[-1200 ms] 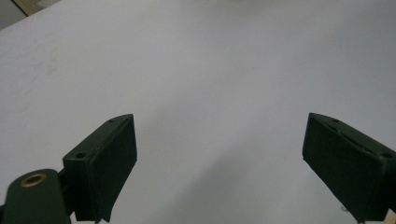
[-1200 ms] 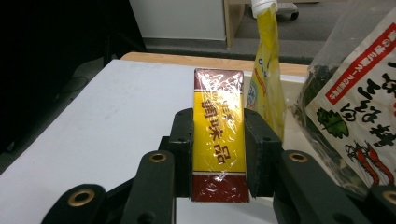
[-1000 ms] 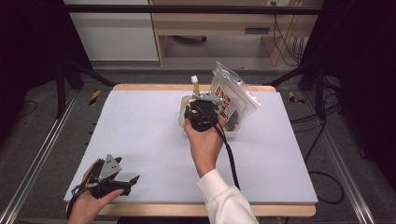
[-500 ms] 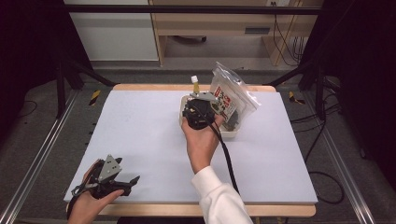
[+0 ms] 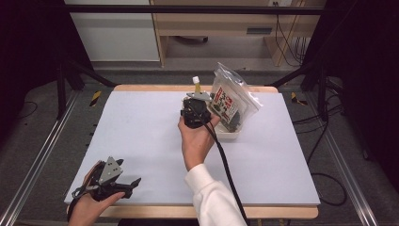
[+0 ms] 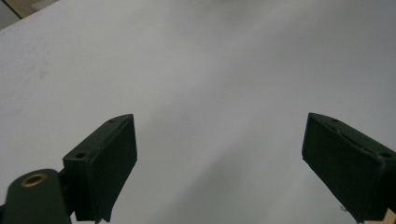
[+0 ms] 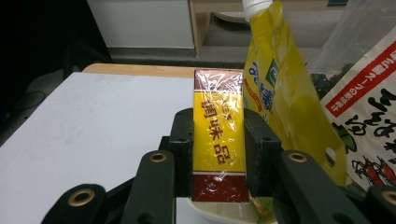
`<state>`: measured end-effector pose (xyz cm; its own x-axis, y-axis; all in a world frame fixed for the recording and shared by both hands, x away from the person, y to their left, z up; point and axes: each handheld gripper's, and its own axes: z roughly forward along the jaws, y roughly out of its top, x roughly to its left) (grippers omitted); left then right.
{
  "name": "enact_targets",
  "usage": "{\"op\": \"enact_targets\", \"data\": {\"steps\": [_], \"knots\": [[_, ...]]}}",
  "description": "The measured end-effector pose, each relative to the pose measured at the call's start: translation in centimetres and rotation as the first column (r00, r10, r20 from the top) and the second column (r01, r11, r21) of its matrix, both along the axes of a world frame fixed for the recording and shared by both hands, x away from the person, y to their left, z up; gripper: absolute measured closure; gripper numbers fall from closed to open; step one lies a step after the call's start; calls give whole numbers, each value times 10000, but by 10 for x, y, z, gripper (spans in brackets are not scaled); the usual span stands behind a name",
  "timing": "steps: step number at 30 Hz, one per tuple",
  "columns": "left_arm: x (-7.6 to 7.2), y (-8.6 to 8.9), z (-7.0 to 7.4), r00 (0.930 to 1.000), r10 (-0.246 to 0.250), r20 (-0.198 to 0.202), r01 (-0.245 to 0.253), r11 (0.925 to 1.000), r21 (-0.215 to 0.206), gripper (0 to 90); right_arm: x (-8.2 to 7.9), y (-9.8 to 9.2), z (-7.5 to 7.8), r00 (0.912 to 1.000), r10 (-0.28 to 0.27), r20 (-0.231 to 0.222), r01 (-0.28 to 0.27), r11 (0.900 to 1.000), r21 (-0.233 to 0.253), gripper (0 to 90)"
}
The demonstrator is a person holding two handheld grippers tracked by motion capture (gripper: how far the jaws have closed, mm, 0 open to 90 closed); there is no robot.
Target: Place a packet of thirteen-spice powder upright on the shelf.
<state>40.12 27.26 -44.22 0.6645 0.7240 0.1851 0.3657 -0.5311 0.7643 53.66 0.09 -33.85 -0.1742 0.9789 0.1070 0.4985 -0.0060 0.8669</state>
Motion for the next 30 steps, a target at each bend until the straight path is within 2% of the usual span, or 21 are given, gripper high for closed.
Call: {"op": "enact_targets", "data": {"steps": [5, 6, 13, 19, 30], "knots": [[-1, 0, 1, 9999, -104, 14, 104, 9999, 84, 98, 5, 4, -4, 9998, -147, -107, 146, 9998, -104, 685], [-1, 0, 1, 10000, -66, 34, 67, 10000, -46, 98, 6, 5, -4, 9997, -185, -140, 183, 9998, -98, 686], [-1, 0, 2, 9999, -167, 21, 167, 9998, 85, 98, 10, 9, -10, 9993, -345, -151, 341, 9991, -267, 685], [-1, -1, 2, 9999, -171, 18, 171, 9998, 38, 99, 14, 11, -17, 9986, -488, -182, 485, 9987, -132, 685], [-1, -2, 2, 9997, -250, 5, 250, 9995, 178, 99, 20, 16, -28, 9980, -613, -130, 610, 9978, -256, 684]]}}
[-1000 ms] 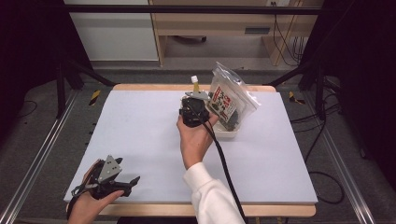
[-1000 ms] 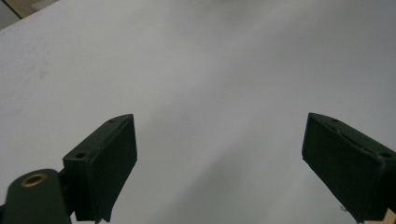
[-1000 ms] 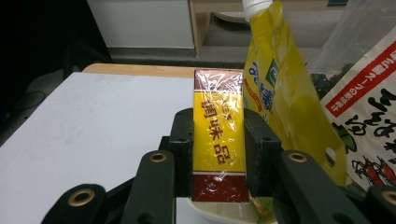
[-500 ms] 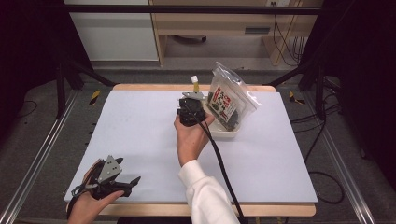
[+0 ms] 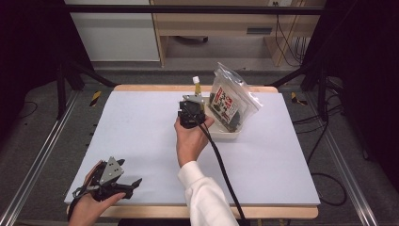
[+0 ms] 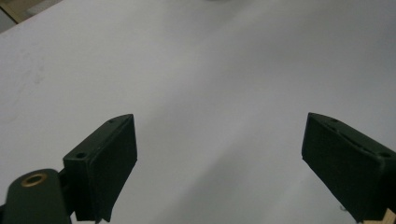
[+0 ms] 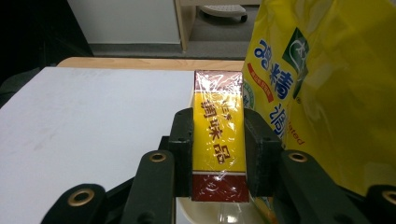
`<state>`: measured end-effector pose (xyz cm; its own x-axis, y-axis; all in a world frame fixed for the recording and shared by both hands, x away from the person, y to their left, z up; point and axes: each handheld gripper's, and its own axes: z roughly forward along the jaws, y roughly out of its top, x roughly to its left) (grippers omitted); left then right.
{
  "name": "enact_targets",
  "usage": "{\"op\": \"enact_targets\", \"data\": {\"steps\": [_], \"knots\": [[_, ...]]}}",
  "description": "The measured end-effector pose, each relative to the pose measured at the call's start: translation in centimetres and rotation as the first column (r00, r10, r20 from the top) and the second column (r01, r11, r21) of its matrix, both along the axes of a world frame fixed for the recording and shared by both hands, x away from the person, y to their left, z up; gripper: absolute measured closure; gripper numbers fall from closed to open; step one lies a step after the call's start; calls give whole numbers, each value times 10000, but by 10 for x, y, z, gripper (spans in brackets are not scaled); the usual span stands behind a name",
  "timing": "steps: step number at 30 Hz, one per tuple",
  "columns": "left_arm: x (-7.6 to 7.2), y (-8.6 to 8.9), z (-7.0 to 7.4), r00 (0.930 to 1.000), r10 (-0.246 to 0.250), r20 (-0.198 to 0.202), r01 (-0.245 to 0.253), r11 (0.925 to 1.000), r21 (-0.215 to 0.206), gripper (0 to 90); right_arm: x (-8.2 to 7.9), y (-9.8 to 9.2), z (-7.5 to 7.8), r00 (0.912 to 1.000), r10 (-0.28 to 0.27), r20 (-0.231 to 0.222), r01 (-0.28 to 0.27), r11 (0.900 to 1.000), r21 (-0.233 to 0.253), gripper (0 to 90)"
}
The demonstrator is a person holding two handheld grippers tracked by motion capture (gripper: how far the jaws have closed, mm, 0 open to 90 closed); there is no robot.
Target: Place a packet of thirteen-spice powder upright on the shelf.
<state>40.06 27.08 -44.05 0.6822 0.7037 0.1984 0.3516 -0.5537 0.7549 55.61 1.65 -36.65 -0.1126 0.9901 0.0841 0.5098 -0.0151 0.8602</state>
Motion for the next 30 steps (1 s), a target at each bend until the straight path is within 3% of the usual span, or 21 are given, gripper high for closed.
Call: {"op": "enact_targets", "data": {"steps": [30], "knots": [[-1, -3, -1, 10000, -69, 2, 69, 10000, 9, 99, 7, 2, -20, 9995, 120, -282, -123, 9998, -130, 672]]}}
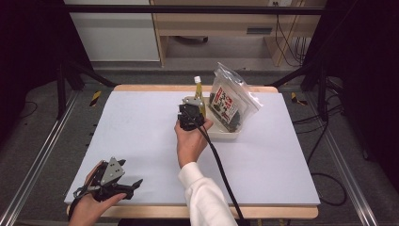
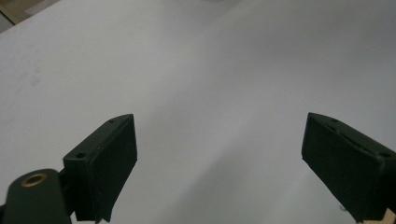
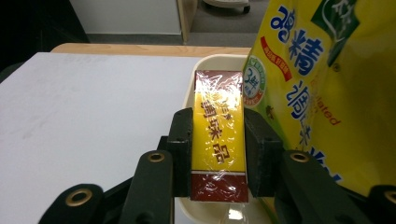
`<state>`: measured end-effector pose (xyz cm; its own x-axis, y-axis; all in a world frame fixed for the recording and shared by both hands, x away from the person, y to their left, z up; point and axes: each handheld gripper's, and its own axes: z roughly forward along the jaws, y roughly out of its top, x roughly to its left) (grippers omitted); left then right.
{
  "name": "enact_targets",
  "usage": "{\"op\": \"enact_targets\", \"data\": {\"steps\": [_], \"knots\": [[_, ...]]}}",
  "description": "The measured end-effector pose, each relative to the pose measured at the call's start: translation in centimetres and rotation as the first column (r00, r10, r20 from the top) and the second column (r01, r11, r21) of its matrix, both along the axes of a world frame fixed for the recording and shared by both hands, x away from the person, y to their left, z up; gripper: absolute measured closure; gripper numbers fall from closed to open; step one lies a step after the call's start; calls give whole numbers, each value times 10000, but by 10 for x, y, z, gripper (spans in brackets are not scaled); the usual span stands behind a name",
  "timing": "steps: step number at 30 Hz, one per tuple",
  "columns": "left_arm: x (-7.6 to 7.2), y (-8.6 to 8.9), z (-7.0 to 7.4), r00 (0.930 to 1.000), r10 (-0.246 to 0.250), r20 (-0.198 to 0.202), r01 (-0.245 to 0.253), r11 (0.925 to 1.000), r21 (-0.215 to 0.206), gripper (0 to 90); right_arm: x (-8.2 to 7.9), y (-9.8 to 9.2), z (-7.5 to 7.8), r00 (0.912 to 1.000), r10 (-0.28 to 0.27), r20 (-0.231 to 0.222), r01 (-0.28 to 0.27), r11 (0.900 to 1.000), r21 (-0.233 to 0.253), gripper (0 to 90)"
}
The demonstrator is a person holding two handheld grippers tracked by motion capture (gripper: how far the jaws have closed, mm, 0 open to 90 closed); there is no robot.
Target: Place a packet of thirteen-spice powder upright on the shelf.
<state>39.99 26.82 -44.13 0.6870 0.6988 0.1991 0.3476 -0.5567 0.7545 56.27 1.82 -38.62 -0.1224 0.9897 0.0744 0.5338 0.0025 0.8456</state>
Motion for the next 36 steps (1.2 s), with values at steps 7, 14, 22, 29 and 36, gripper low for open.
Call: {"op": "enact_targets", "data": {"steps": [7, 14, 22, 29, 36], "knots": [[0, 1, 0, 10000, -21, 5, 20, 10000, 86, 99, -2, -1, 1, 9998, 202, 0, -202, 9997, 133, 577], [1, 0, 0, 10000, -46, -2, 46, 9999, 159, 99, -13, -7, 9, 9981, 531, 310, -531, 9986, -8, 531], [1, -1, -1, 10000, -23, 24, 23, 9998, 212, 99, -34, -21, 13, 9918, 1089, 667, -1098, 9939, 93, 491], [2, -1, -2, 10000, 39, 13, -40, 9997, 240, 91, -50, -26, 14, 9741, 2021, 1013, -2022, 9793, -101, 415], [3, 0, -3, 9999, 151, -56, -150, 9997, 180, 74, -67, -31, 13, 9483, 2966, 1127, -2955, 9550, -263, 337]]}}
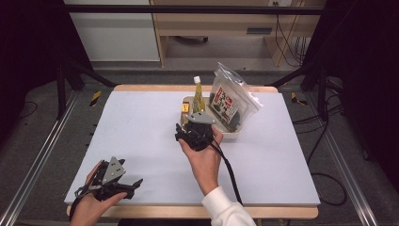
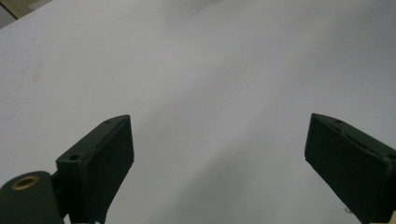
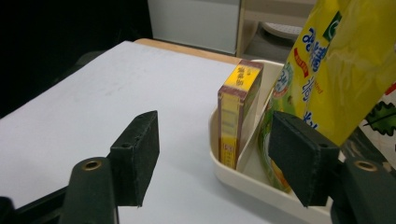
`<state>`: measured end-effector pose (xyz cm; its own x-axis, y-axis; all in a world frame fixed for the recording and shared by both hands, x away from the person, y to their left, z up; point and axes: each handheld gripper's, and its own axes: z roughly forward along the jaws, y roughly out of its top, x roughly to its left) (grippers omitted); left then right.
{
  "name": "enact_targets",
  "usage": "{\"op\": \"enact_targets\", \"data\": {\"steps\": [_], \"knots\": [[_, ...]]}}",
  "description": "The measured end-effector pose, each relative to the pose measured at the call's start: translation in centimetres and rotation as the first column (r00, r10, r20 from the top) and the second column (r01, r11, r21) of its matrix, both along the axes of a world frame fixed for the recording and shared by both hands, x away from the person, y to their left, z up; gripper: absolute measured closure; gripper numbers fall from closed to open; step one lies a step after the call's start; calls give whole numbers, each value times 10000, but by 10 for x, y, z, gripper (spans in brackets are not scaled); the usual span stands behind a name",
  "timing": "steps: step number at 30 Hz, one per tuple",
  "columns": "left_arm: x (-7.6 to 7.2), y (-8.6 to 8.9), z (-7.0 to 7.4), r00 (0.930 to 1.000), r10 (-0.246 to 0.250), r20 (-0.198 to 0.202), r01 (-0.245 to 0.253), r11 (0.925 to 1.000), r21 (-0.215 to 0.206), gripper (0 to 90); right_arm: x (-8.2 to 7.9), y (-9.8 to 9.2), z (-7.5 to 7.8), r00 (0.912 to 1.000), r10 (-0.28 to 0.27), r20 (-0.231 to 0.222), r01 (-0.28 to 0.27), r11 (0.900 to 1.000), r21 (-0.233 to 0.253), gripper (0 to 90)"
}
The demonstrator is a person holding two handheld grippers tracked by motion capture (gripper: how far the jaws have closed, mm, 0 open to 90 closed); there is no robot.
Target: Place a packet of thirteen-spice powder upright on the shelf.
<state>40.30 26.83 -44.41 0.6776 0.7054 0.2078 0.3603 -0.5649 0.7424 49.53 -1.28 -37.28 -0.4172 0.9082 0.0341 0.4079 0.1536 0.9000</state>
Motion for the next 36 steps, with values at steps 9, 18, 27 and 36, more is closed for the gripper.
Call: {"op": "enact_targets", "data": {"steps": [9, 18, 27, 36], "knots": [[1, 0, -1, 10000, 11, -29, -11, 10000, -46, 61, -15, -18, -7, 9971, 743, -184, -752, 9958, -526, 269], [1, 0, -2, 10000, -11, -41, 11, 9999, -132, 48, -23, -46, -18, 9967, 762, -264, -782, 9932, -865, 194], [1, 1, -3, 10000, -2, -53, 1, 9999, -101, 44, -27, -79, -30, 9968, 669, -429, -703, 9940, -839, 164], [2, 1, -4, 10000, 7, -93, -7, 10000, 19, 44, -31, -117, -45, 9980, 290, -557, -330, 9968, -724, 144]]}}
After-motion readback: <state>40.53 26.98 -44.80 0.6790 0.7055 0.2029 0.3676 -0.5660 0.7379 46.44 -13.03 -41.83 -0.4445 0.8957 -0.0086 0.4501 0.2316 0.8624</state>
